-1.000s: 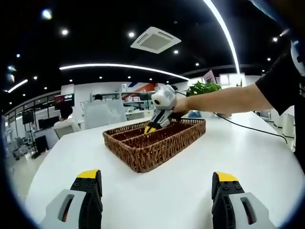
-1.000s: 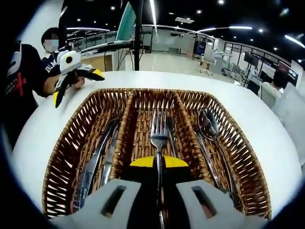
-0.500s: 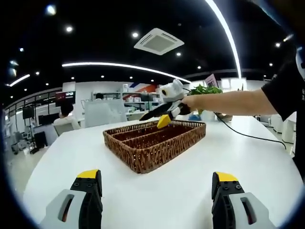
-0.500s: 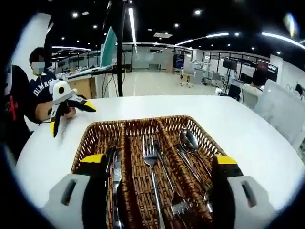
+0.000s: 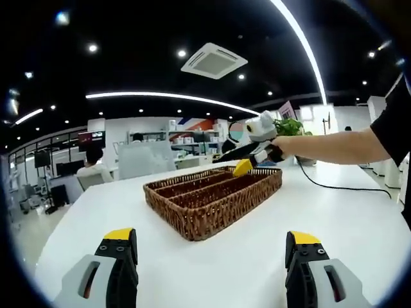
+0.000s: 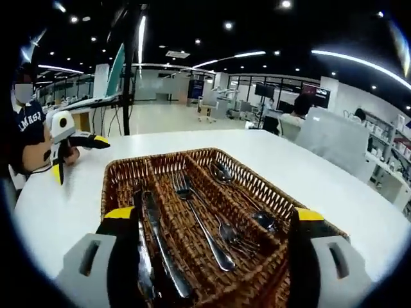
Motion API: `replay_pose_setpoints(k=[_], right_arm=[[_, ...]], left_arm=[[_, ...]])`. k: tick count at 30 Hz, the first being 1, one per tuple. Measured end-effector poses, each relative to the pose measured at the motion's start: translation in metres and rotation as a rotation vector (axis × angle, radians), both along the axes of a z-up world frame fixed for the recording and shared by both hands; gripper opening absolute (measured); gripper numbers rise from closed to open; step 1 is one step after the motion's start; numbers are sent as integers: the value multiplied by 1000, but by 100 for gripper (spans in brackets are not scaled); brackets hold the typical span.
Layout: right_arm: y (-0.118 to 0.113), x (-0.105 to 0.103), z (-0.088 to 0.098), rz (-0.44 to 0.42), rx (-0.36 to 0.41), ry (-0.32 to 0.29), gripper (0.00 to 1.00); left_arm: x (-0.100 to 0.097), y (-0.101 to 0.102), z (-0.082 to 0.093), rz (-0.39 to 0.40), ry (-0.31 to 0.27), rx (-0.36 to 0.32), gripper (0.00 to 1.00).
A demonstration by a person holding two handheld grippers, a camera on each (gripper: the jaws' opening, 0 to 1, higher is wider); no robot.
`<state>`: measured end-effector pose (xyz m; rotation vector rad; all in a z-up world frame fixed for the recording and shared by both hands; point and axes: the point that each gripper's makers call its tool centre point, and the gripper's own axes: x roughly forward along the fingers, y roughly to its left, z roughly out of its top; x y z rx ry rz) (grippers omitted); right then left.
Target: Arrange the knives, forks, and spoons in their matching storage slots by inserting each utensil handle-first until every utensil is classified and aligned in the correct compartment
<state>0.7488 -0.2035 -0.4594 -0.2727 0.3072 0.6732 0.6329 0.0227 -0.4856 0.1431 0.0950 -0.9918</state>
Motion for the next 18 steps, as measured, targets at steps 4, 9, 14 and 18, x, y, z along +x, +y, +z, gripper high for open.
replay_pose_setpoints(k=[4, 9, 14, 18], right_arm=[[-16, -19, -3, -73, 24, -11, 100], [-31, -48, 9, -127, 49, -51, 100], [-37, -84, 24, -176, 86, -108, 100], [-45, -101, 28, -208, 137, -164, 100]], left_arm=[[-6, -3, -3, -10, -10, 18, 100], [-12, -7, 2, -25, -14, -5, 100], [-21, -13, 4, -56, -41, 2, 100], [-21, -19, 9, -57, -41, -35, 100]])
